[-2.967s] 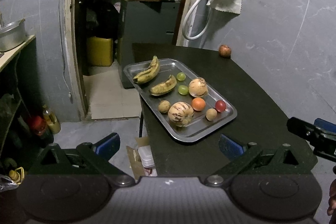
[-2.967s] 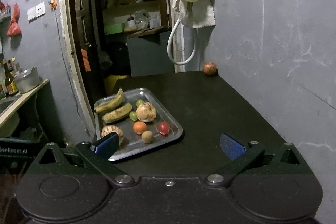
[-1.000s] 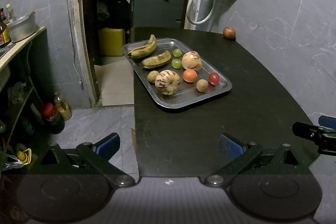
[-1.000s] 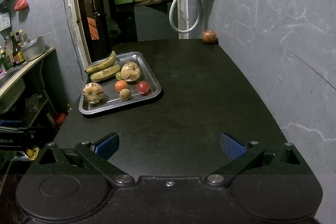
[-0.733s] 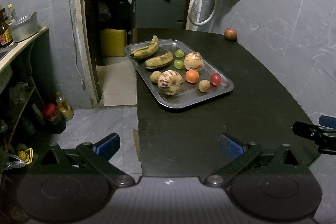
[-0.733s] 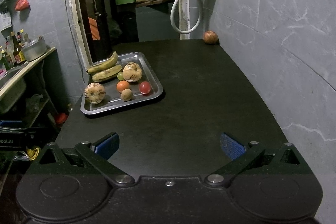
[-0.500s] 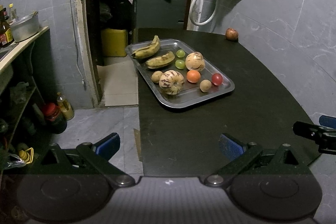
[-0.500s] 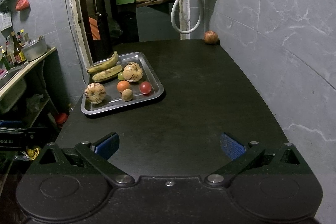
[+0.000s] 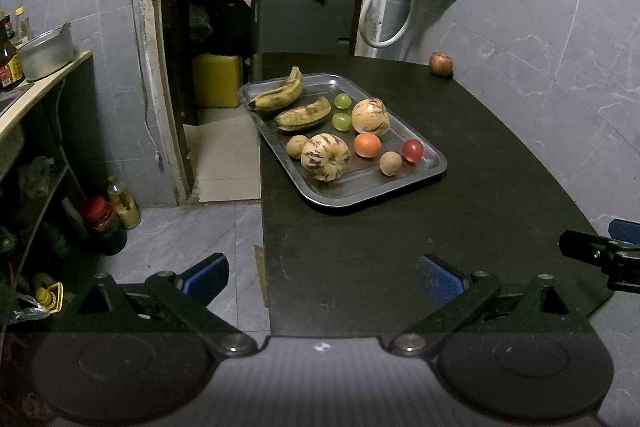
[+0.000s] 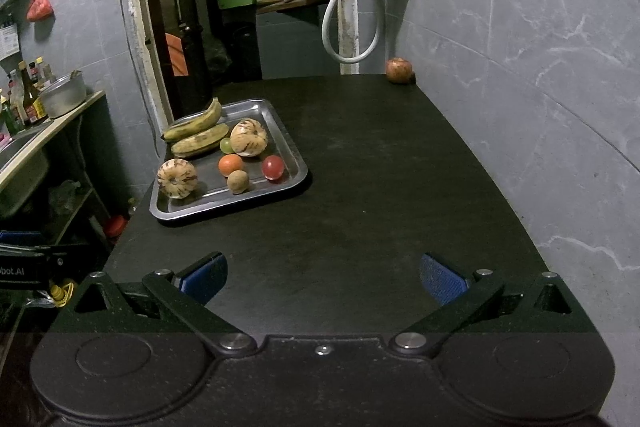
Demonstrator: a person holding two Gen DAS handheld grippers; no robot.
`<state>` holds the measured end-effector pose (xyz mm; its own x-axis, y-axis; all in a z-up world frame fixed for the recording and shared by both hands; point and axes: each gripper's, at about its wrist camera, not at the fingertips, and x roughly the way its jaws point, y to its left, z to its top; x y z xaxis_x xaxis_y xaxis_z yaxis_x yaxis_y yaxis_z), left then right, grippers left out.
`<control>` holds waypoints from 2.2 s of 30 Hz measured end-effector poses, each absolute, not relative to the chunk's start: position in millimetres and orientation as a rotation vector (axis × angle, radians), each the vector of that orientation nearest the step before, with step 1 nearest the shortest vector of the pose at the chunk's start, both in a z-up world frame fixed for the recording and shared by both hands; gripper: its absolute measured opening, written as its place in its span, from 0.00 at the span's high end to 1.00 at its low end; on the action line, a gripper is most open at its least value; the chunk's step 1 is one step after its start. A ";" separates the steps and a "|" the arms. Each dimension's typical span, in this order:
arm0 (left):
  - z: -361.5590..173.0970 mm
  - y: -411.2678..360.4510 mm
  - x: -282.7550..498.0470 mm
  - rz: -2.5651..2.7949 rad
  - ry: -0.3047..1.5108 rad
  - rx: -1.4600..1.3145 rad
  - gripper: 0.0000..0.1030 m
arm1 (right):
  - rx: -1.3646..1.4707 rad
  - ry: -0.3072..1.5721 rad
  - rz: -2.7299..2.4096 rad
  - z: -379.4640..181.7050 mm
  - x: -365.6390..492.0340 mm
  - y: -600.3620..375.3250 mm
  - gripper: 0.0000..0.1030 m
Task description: Organize fruits
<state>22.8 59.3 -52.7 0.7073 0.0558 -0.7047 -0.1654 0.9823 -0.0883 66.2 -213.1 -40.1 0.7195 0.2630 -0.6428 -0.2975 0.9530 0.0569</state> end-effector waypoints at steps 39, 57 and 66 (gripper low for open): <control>-55.7 60.1 24.3 0.124 0.784 -0.149 0.01 | -0.050 0.705 0.310 -40.3 67.5 -213.8 0.01; -58.0 53.7 24.6 0.146 0.811 -0.115 0.01 | -0.044 0.717 0.300 -43.2 68.1 -213.4 0.01; -56.7 51.0 26.3 0.128 0.823 -0.114 0.01 | -0.043 0.718 0.299 -42.6 68.5 -213.7 0.01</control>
<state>26.3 51.0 -56.7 0.6733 0.0695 -0.7361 -0.1580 0.9861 -0.0515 68.5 -213.7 -42.6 0.7125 0.2551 -0.6537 -0.2846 0.9566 0.0632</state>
